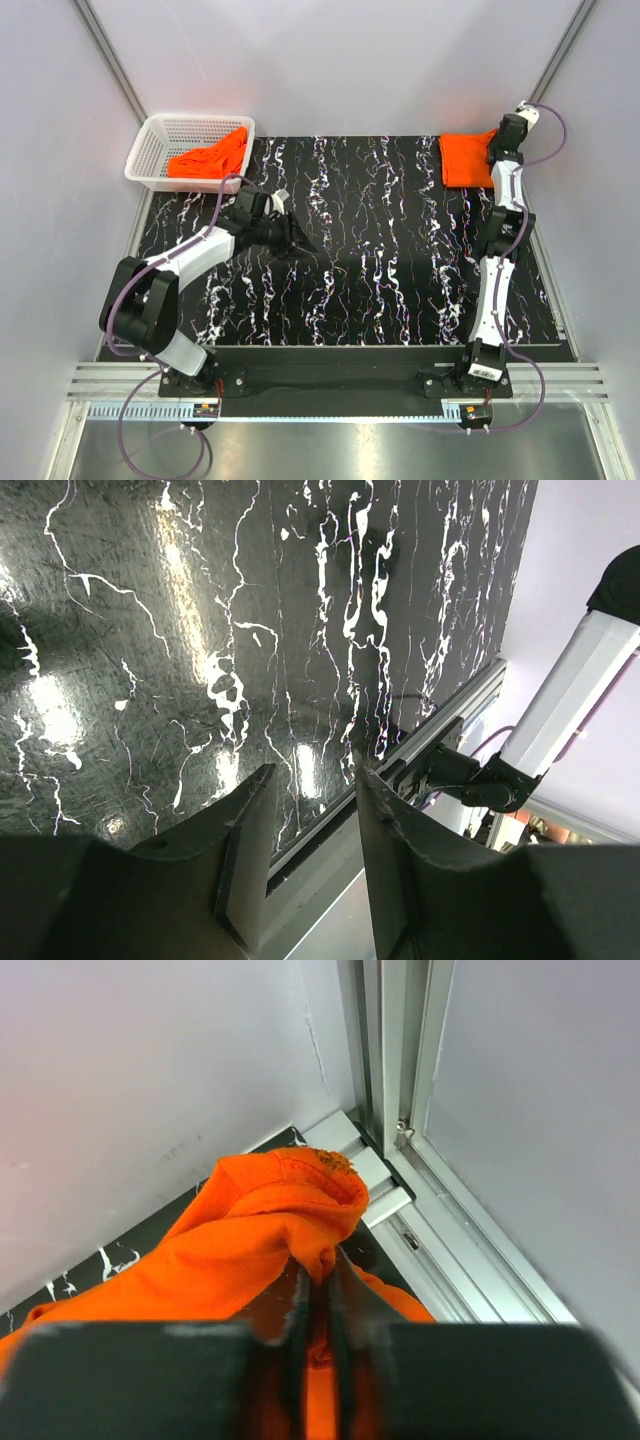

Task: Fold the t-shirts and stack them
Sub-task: Neatly place the folded tshirt to the corner, then reset both grippers

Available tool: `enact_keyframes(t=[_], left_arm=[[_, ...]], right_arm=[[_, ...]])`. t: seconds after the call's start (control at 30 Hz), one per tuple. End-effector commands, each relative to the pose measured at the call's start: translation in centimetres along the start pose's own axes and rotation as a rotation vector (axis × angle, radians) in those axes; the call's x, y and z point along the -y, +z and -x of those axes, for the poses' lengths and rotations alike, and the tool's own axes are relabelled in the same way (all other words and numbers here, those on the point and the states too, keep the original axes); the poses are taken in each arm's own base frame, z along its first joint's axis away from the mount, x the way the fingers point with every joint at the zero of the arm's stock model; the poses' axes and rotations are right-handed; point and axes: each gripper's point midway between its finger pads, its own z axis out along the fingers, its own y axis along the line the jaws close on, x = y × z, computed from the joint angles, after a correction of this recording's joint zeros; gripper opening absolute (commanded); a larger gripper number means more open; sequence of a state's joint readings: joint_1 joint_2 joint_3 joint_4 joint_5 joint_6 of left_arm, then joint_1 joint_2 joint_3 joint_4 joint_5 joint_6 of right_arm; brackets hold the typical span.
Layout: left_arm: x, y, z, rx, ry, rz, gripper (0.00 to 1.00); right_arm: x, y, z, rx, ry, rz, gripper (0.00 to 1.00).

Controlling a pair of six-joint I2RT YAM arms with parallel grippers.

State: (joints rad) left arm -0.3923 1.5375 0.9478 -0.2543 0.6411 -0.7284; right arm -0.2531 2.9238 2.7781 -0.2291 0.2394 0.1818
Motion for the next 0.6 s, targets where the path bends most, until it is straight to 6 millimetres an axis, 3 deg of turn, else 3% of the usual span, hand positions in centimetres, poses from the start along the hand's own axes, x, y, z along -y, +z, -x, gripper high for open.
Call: enact_keyframes(t=[0.0,0.03,0.07,0.2,0.27,0.3,0.37,0.4,0.43,0.47,0.5,0.53,0.57], left_arm=[[1.3,-0.4,0.7,0.002,0.043,-0.041,0.41],[1.3,-0.4,0.7,0.003,0.041,-0.043,0.41],[1.2,-0.4,0.6,0.002,0.039,-0.041,0.41],[0.9,-0.7,0.1,0.007,0.036,-0.033,0.41],[1.1,-1.0,0.2,0.021,0.039,-0.034,0.41],[1.1,-1.1,0.1,0.028,0.035,-0.029,0.41],[1.5,-1.8,0.2,0.053,0.042,-0.036,0.41],[1.3,-1.8,0.0,0.065,0.023,-0.029,0.41],[1.3,-2.0,0.0,0.077,0.015,-0.03,0.42],[2.0,-2.6,0.3,0.115,0.026,-0.052,0.42],[1.5,-2.5,-0.3,0.114,-0.017,-0.047,0.43],[1.5,-2.7,-0.5,0.126,-0.033,-0.056,0.44],[1.9,-3.1,-0.6,0.148,-0.036,-0.075,0.45]], right_arm=[[-1.6,-0.1,4.4,0.134,0.033,0.079,0.17],[-1.6,-0.1,4.5,0.133,0.029,0.086,0.25],[-1.6,-0.2,4.7,0.139,0.027,0.089,0.43],[-1.8,-1.3,7.8,0.183,0.023,0.086,0.67],[-2.0,-2.3,9.4,0.193,0.033,0.089,0.69],[-2.5,-3.6,11.6,0.212,0.053,0.106,0.72],[-2.9,-5.2,12.4,0.17,0.064,0.104,0.73],[-4.2,-7.4,14.7,0.18,0.072,0.124,0.76],[-4.4,-8.1,13.1,0.103,0.072,0.113,0.78],[-5.3,-9.4,13.2,0.072,0.082,0.125,0.8],[-7.0,-12.3,14.1,0.029,0.113,0.167,0.82],[-7.7,-13.2,12.5,-0.04,0.12,0.171,0.82],[-8.3,-14.6,12.2,-0.077,0.134,0.181,0.83]])
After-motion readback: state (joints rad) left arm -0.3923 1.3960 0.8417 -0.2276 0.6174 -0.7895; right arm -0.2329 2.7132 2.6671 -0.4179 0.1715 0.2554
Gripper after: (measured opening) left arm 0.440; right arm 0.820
